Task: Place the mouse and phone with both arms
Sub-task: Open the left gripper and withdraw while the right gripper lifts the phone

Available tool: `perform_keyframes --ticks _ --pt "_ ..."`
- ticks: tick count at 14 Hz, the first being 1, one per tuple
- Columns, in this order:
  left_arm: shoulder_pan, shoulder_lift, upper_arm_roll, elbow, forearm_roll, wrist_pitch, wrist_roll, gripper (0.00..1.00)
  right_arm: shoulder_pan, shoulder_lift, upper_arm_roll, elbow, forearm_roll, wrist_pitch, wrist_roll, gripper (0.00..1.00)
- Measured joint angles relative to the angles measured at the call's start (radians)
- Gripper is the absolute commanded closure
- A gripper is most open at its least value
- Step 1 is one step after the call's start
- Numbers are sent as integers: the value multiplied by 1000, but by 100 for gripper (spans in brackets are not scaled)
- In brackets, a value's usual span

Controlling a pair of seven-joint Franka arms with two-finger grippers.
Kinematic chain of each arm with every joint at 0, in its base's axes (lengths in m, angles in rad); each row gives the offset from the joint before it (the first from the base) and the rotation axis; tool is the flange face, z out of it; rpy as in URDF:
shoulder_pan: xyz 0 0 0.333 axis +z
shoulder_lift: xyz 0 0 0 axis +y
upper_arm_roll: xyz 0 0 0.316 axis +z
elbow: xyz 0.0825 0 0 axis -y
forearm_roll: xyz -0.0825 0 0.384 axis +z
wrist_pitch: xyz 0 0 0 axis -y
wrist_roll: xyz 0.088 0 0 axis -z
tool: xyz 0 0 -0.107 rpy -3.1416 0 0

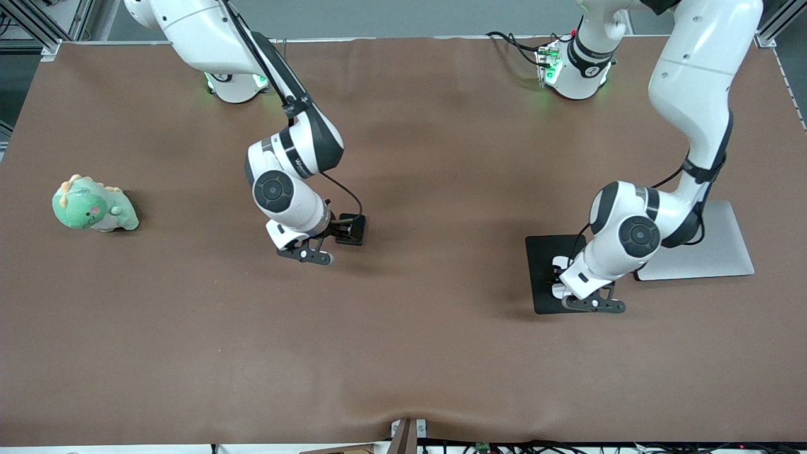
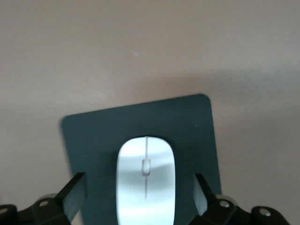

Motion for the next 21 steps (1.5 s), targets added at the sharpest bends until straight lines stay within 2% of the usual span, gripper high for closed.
perform_keyframes --ticks 6,9,12,13,14,15,16,18,19,21 --pt "2 -224 0 59 -1 -274 0 0 40 72 0 -16 4 103 11 0" --pt "27 -323 3 100 -70 -393 20 0 51 92 0 -24 4 135 19 0" --pt "23 -419 79 121 -153 -500 100 0 55 96 0 -55 4 181 22 0" --pt "11 -456 117 124 -170 -537 132 0 58 96 0 -60 4 184 27 9" --pt "4 -489 140 127 -174 -568 161 0 63 97 0 -62 4 185 30 29" --pt "2 -518 150 133 -175 -602 191 0 69 97 0 -64 4 186 33 46" --pt "2 -544 152 143 -175 -642 222 0 76 96 0 -65 4 187 35 58" --pt "2 -575 152 179 -175 -744 286 0 81 96 -1 -65 4 188 36 93" --pt "2 -581 153 205 -175 -797 305 0 81 96 -1 -65 4 188 36 100" --pt "2 -582 156 244 -175 -871 316 0 82 96 -1 -65 4 188 36 100"
